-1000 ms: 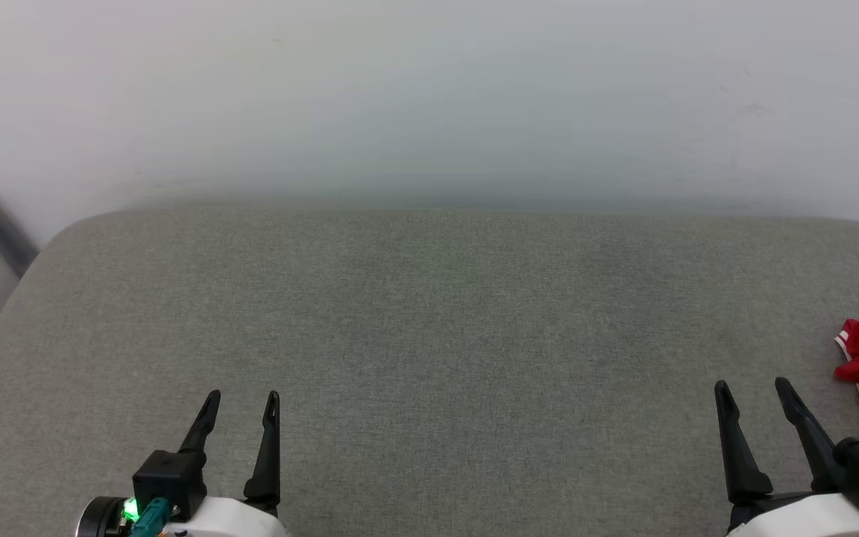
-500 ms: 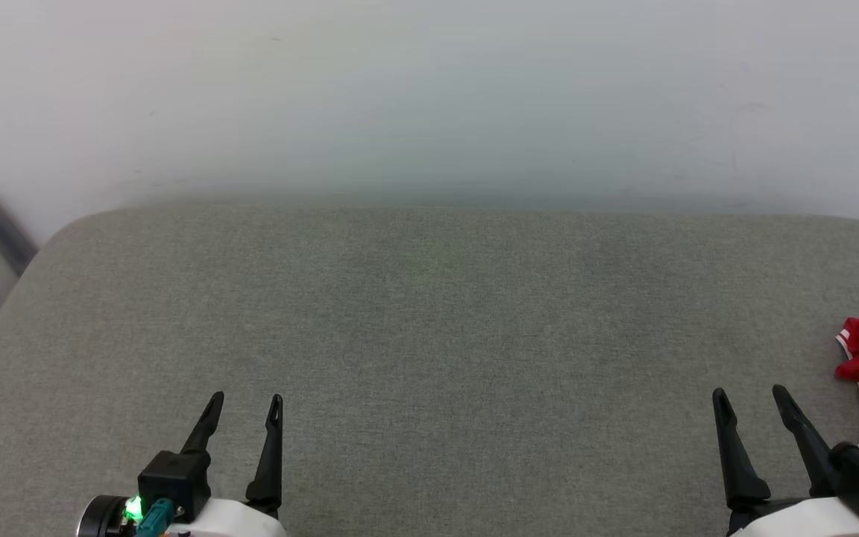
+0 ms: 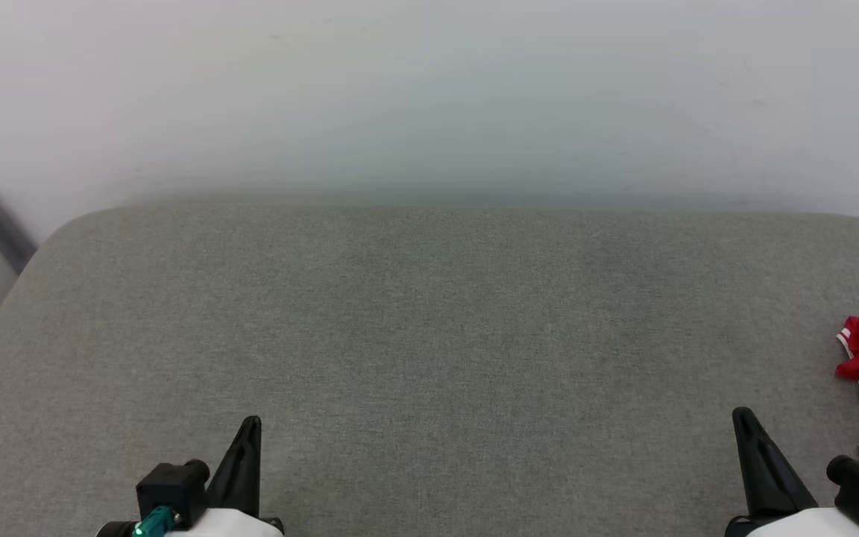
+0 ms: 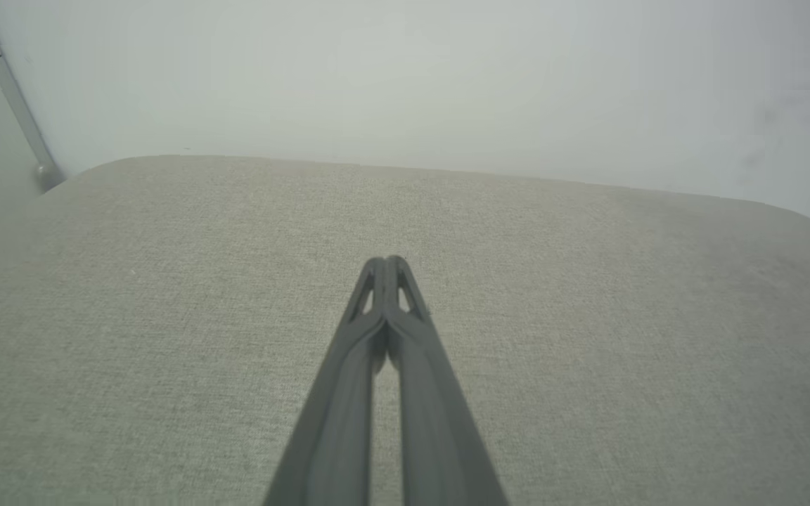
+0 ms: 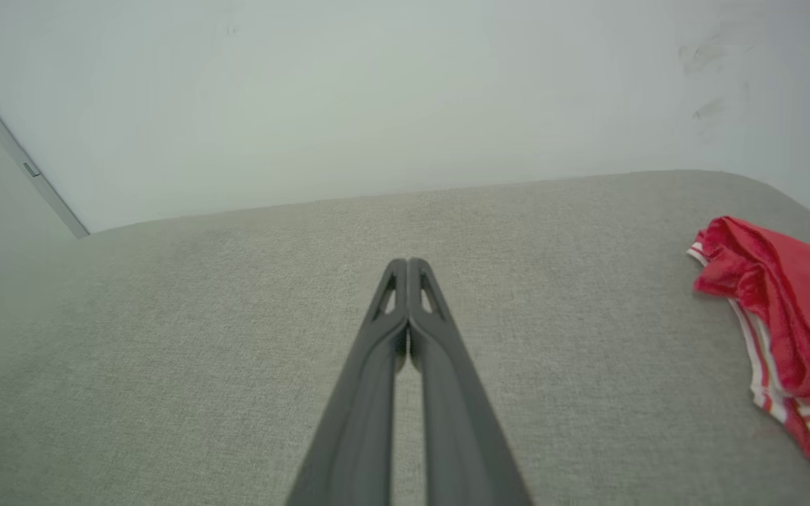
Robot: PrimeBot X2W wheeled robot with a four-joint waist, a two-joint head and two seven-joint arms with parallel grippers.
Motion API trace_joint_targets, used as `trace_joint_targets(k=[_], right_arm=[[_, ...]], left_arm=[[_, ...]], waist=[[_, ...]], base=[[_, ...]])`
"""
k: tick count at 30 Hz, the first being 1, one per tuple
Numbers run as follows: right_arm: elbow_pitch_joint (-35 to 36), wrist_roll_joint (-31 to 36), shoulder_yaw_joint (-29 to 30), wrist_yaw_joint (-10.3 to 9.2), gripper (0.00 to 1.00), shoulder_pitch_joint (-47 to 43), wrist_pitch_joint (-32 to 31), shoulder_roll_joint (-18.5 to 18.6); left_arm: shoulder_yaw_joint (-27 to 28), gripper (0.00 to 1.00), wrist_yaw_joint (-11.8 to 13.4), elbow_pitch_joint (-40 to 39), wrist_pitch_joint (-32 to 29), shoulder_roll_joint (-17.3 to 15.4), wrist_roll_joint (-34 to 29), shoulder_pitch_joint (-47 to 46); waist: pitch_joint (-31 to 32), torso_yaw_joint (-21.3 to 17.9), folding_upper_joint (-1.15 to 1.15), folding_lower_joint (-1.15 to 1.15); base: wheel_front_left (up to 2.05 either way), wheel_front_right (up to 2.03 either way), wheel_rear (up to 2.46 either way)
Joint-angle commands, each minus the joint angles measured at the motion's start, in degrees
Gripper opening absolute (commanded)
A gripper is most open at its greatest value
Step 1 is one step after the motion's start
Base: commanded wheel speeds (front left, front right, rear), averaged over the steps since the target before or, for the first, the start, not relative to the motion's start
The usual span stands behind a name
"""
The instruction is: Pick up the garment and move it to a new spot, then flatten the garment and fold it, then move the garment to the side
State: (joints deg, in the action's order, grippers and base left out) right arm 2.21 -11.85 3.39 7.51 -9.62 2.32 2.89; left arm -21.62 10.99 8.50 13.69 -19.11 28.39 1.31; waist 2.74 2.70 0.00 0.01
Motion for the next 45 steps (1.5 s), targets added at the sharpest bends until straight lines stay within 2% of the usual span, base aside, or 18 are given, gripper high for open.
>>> trace_joint_targets(k=[1, 11, 45], right_arm=[[0.29, -3.37, 0.01, 0.0, 0.0, 1.49, -0.27, 0.24], [-2.08, -14.54, -0.06, 0.0, 0.0, 3.66, -1.08, 0.66], [-8.2, -44.36, 0.34, -0.01, 0.0, 9.22, -3.68, 1.19]], left_arm=[[1.5, 0.0, -0.71, -0.62, -0.57, 0.09, 2.59, -1.31], [4.87, 0.0, -3.23, 0.49, -3.03, 2.03, 11.41, -2.39], [14.47, 0.0, -10.05, 2.71, -10.0, 7.74, 35.11, -4.97]], waist=[[-0.05, -0.04, 0.0, 0.0], [-0.28, -0.27, 0.0, 0.0], [-1.13, -1.05, 0.0, 0.0]], base=[[0.0, 0.0, 0.0], [0.0, 0.0, 0.0], [0.0, 0.0, 0.0]])
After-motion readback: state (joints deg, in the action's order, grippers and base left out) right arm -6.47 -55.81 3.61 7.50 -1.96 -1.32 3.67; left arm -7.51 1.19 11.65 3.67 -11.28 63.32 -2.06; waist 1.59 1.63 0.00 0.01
